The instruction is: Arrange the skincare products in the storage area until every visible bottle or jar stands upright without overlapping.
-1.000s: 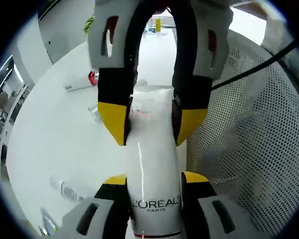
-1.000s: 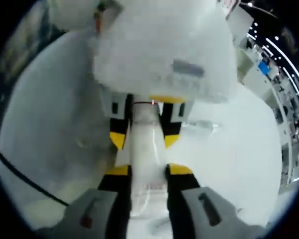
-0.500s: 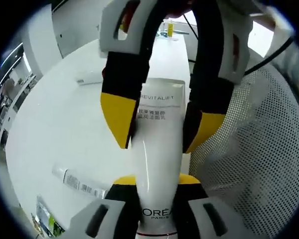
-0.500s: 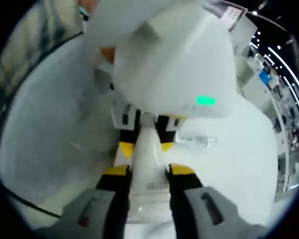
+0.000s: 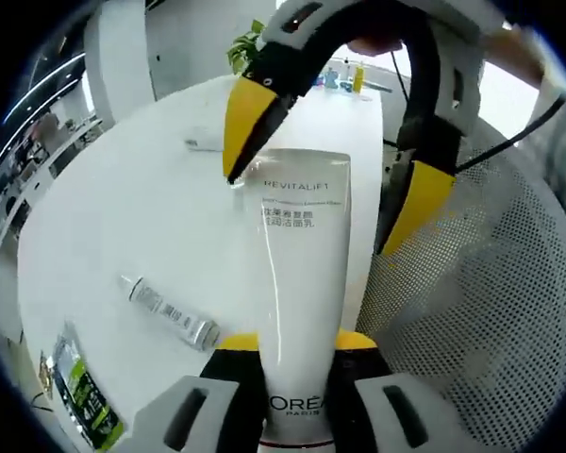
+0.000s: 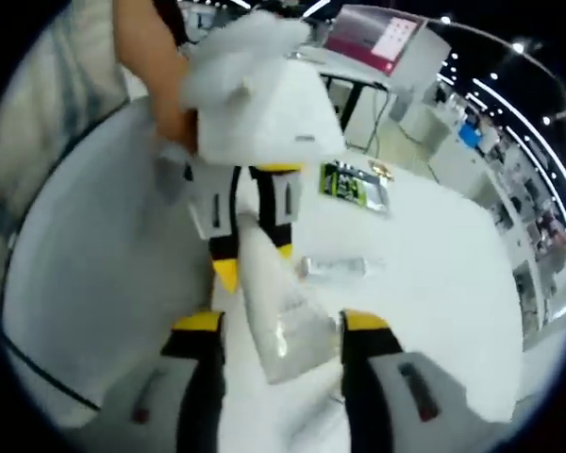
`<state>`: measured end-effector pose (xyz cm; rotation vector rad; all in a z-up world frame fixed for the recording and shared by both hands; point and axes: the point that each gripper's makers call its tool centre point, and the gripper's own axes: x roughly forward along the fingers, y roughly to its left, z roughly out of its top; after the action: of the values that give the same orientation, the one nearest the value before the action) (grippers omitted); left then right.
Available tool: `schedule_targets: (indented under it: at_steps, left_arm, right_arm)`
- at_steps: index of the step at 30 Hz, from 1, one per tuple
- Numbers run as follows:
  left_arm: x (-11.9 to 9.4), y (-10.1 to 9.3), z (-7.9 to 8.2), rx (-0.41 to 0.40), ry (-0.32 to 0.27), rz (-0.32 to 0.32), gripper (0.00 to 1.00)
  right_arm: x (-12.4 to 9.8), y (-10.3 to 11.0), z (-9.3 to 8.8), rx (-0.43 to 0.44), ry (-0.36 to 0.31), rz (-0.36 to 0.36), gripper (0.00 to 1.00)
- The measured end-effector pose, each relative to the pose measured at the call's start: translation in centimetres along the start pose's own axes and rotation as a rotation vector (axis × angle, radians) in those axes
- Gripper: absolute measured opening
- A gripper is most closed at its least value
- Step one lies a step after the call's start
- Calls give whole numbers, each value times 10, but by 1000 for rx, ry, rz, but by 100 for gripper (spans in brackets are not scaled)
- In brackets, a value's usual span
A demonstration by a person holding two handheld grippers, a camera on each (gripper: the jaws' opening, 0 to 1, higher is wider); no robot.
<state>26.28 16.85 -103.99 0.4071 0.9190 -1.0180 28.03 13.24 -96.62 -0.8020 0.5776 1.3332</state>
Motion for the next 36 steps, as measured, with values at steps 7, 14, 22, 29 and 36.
schedule_targets:
  at_steps: [7, 14, 22, 29, 36]
  left_arm:
    - [-13, 6, 13, -89, -94, 11, 21]
    - [-23, 13, 20, -182, -173, 25, 21]
    - [-43, 15, 43, -310, -340, 8, 21]
    - [-52, 12, 49, -361, -406, -25, 22]
    - [-65, 8, 60, -412, -507, -65, 22]
  right_arm:
    - [-16, -12, 29, 295, -202, -89, 65]
    - [-44, -39, 39, 572, -362, -214, 68]
    - [-44, -42, 42, 906, -474, -169, 65]
    - [-19, -28, 70, 986, -503, -82, 63]
    - [-6, -23, 93, 1037, -519, -28, 51]
